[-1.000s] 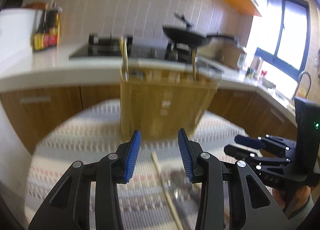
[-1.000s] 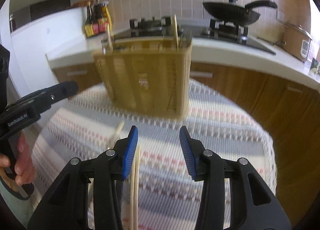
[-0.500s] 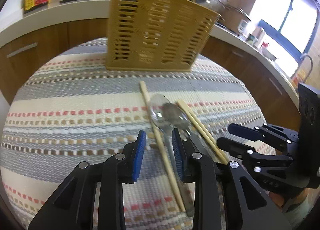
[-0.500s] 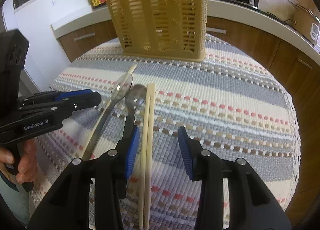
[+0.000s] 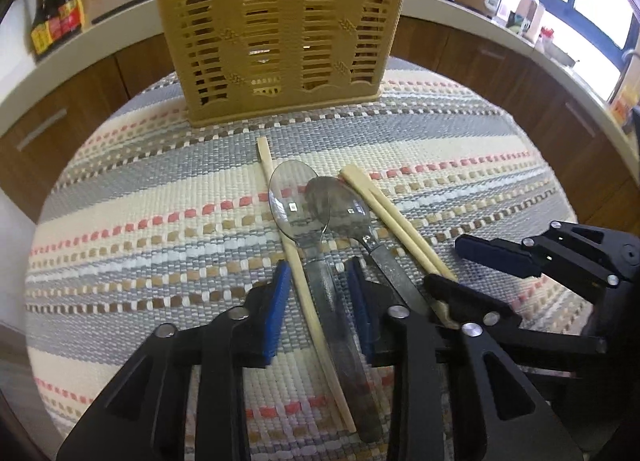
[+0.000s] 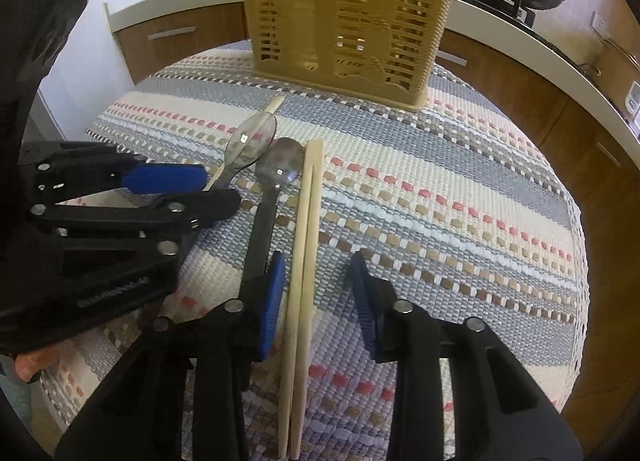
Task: Organize utensils
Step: 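Grasp a clear spoon with the left gripper while the right gripper grasps a chopstick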
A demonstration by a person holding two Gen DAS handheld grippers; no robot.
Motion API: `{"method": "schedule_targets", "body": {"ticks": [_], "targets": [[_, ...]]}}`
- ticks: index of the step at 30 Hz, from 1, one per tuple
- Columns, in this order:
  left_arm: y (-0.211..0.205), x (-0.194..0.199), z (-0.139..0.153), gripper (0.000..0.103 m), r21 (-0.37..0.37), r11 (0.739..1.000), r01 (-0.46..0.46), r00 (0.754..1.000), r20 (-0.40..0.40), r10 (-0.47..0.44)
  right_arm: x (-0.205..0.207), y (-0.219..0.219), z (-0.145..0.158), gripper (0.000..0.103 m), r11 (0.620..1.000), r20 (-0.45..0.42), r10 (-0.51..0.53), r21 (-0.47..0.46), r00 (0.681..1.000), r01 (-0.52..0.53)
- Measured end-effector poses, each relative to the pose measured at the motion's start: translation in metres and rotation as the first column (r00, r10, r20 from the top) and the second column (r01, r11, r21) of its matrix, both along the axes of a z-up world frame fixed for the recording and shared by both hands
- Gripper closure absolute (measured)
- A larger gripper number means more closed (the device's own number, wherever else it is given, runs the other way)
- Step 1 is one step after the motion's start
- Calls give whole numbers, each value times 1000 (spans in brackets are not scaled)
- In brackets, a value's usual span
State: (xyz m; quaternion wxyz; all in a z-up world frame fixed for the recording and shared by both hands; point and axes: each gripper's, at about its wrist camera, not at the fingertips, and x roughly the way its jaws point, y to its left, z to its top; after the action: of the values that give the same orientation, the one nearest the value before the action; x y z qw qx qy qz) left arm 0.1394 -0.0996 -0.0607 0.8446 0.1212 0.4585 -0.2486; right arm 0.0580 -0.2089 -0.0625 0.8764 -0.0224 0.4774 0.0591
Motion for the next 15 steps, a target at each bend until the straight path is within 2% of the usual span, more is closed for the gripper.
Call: {"method": "schedule_targets", "body": {"ticks": [1,3,5,10,12,15], "targets": [[-1,0,0,85,12,1000,-5,1000,9,5,0,-1,0,87,1000,0,-1,0,1000,1],[4,3,2,94,-42,999,-2,1000,-14,2,-2,-5,0,91,1000,-4,-6,19,1000,6],[9,3,4,95,-88,996,-10,999,-42,7,-2,-8,0,93,1000,-5,-15,24,1000,15],[29,3,13,95,-158,986,-46,998,-48,39,-5,-23,2,93,997,-4,-64,44,998,64],[38,4,16,95,-164,985,-58,997,-55,49,-5,-30,2,93,995,-8,-80,52,997,80],[53,8,12,95,-121,987,-106,993,-68,99,-4,-39,1,93,994,-16,-97,52,995,98]]}}
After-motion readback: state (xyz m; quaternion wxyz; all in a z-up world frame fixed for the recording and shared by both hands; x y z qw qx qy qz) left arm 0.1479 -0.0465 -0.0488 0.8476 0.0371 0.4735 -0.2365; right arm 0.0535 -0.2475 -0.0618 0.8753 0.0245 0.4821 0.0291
